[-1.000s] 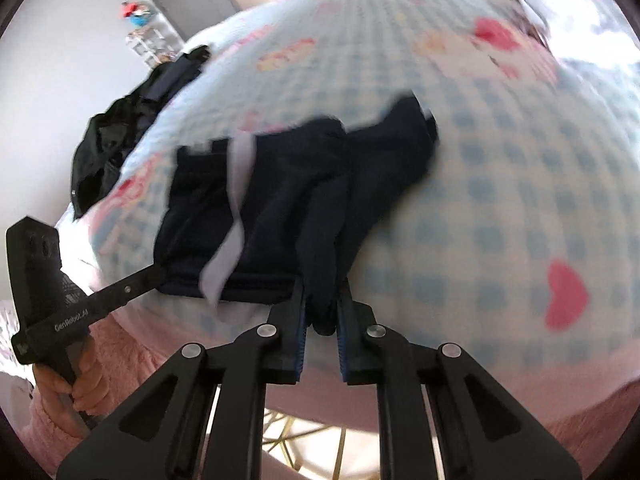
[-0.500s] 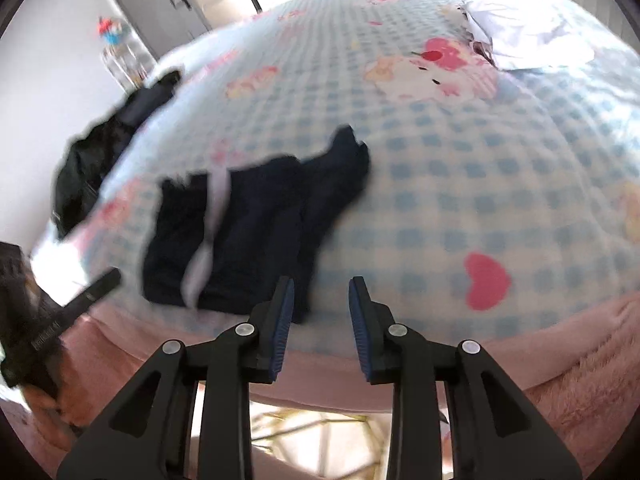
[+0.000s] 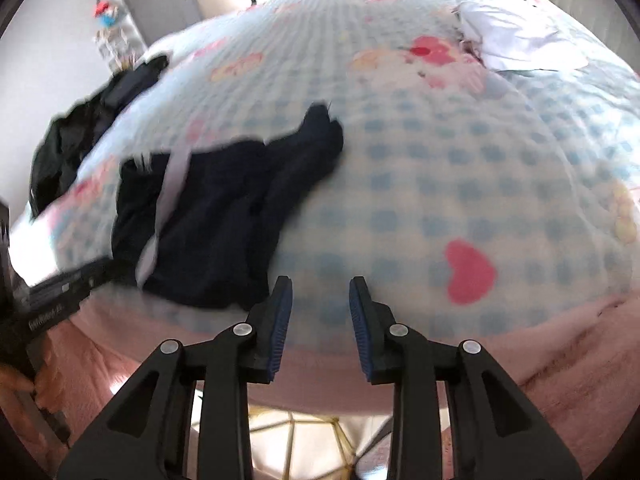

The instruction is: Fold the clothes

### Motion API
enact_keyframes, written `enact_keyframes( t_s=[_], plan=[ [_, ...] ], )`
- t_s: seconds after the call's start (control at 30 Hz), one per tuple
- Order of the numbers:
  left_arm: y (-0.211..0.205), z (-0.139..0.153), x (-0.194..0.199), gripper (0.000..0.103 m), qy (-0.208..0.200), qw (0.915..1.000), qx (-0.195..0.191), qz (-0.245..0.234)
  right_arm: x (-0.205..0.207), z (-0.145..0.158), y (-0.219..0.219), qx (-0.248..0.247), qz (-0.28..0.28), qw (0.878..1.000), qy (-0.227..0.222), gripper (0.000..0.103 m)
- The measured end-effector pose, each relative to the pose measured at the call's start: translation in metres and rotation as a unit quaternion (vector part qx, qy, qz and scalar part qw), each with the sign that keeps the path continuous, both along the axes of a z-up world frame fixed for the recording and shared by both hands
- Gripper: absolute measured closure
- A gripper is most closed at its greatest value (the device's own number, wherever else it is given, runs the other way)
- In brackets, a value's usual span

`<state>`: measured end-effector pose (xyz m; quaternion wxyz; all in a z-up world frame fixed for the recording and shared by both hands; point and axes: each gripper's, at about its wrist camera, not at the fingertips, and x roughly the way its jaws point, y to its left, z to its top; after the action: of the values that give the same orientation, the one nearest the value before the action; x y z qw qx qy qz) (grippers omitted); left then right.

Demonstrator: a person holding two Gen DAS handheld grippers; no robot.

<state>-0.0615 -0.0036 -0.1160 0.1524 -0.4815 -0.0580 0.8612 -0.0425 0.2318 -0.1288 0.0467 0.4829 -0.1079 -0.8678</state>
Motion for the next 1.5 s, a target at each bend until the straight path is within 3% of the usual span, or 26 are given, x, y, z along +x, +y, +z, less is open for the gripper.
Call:
enact_keyframes(
  t_s=[0.1, 0.2, 0.33, 0.43, 0.53, 0.63, 0.8, 0.9, 0.97, 1.07, 1.17, 1.27, 1.43, 1.5],
  plan=[
    [-0.002, 0.009, 0.002, 0.072, 0.005, 0.9999, 0.011, -0.001, 0.002, 0.002, -0.001, -0.056, 0.006, 0.998, 0.009, 0.074],
    [-0.005, 0.018, 0.004, 0.071, 0.011, 0.9997, 0.021, -0.002, -0.002, 0.009, -0.018, -0.046, 0.029, 0.998, 0.011, 0.074],
    [0.016, 0.018, -0.006, 0.071, 0.012, 0.9997, 0.006, -0.021, -0.006, 0.013, -0.034, -0.024, 0.054, 0.998, 0.033, 0.073],
    [0.032, 0.018, -0.014, 0.071, 0.012, 0.9992, -0.007, -0.036, -0.016, -0.011, -0.035, 0.000, 0.046, 0.999, -0.003, 0.073],
    [0.040, 0.014, -0.027, 0.071, 0.013, 0.9989, -0.019, -0.040, -0.017, -0.017, -0.027, -0.009, 0.042, 0.999, -0.008, 0.073],
    [0.028, 0.006, -0.040, 0.071, -0.006, 0.9996, -0.025, -0.009, -0.015, -0.013, -0.023, 0.008, 0.041, 0.999, 0.001, 0.068],
    [-0.015, 0.018, -0.044, 0.071, -0.014, 0.9967, 0.006, 0.080, -0.012, -0.001, -0.014, -0.017, 0.025, 0.999, 0.024, 0.067],
    [-0.018, 0.029, -0.042, 0.071, 0.008, 0.9983, 0.019, 0.055, -0.016, 0.010, -0.017, -0.025, 0.029, 0.999, 0.038, 0.067],
    [-0.006, 0.028, -0.045, 0.071, 0.015, 0.9999, -0.002, 0.009, -0.021, 0.018, -0.022, -0.028, 0.035, 0.998, 0.045, 0.067],
    [0.013, 0.011, -0.058, 0.071, 0.009, 0.9944, -0.101, -0.032, -0.033, 0.022, -0.032, -0.023, 0.056, 0.997, 0.052, 0.067],
    [0.001, 0.001, -0.066, 0.069, -0.008, 0.9956, -0.087, -0.034, -0.042, 0.014, -0.031, -0.011, 0.054, 0.998, 0.030, 0.067],
    [-0.021, -0.001, -0.062, 0.068, -0.021, 0.9991, -0.030, -0.024, -0.047, 0.005, -0.026, -0.004, 0.047, 0.999, 0.015, 0.067],
    [-0.031, -0.009, -0.064, 0.068, -0.026, 0.9978, -0.055, -0.026, -0.056, -0.003, -0.018, 0.004, 0.030, 1.000, -0.001, 0.066],
    [-0.034, -0.010, -0.070, 0.069, -0.035, 0.9979, -0.036, -0.041, -0.060, -0.001, -0.019, 0.012, 0.026, 1.000, 0.002, 0.066]
  ],
)
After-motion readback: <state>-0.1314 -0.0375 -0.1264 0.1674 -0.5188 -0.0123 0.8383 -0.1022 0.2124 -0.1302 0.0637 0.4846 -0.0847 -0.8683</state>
